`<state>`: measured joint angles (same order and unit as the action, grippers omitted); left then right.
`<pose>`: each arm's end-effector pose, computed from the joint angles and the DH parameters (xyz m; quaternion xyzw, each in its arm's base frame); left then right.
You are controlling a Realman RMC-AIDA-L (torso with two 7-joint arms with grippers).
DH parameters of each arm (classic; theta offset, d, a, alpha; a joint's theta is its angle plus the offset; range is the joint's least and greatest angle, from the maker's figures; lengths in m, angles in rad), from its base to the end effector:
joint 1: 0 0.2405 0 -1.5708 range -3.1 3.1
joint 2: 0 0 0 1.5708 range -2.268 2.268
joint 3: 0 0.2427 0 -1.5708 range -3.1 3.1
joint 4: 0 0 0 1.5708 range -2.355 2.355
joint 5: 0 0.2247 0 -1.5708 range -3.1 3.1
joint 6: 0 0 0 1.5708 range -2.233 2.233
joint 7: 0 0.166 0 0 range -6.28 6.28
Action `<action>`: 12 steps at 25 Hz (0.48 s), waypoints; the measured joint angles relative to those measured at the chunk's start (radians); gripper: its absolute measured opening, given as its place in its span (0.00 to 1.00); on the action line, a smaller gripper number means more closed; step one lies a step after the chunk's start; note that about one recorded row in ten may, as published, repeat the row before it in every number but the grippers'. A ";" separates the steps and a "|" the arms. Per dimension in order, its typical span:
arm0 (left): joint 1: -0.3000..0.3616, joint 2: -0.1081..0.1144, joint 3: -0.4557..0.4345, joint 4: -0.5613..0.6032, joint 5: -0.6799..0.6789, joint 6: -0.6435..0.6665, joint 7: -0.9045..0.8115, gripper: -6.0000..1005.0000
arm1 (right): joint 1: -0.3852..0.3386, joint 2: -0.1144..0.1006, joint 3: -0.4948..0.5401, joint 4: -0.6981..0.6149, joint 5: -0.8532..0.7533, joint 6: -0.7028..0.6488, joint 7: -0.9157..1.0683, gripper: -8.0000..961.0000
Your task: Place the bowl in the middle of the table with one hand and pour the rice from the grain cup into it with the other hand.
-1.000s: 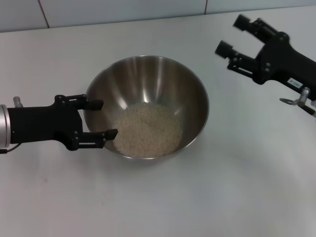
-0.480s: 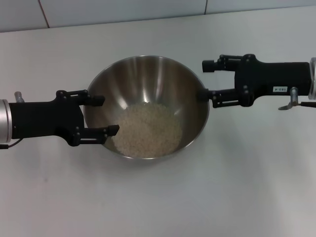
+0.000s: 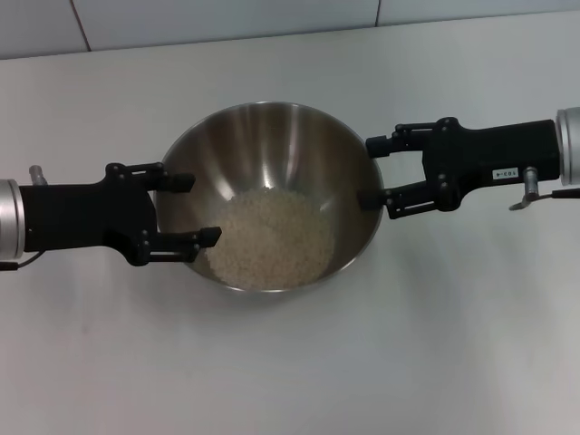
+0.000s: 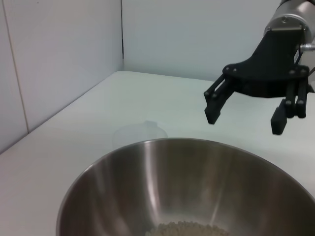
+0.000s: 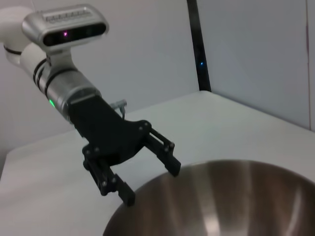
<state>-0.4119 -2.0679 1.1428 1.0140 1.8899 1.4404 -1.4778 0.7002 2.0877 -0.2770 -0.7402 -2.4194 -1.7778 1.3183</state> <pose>-0.2143 0.3449 -0.0169 -0.9781 -0.0948 -0.1409 0.1205 0.2391 0.3503 0.0171 -0.9596 0.1600 0.2081 0.1013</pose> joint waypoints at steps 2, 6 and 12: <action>-0.002 0.000 0.000 0.000 0.000 0.000 -0.001 0.79 | 0.000 0.000 -0.007 -0.001 0.001 0.002 0.002 0.86; -0.002 0.000 0.000 0.000 0.000 0.000 -0.001 0.79 | 0.000 0.000 -0.008 -0.001 0.001 0.002 0.002 0.86; -0.001 0.000 0.000 0.000 0.000 0.000 -0.001 0.79 | -0.001 0.000 -0.008 0.001 0.001 0.013 0.003 0.86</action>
<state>-0.4132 -2.0678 1.1428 1.0139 1.8899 1.4403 -1.4791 0.6991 2.0878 -0.2855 -0.7396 -2.4184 -1.7652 1.3210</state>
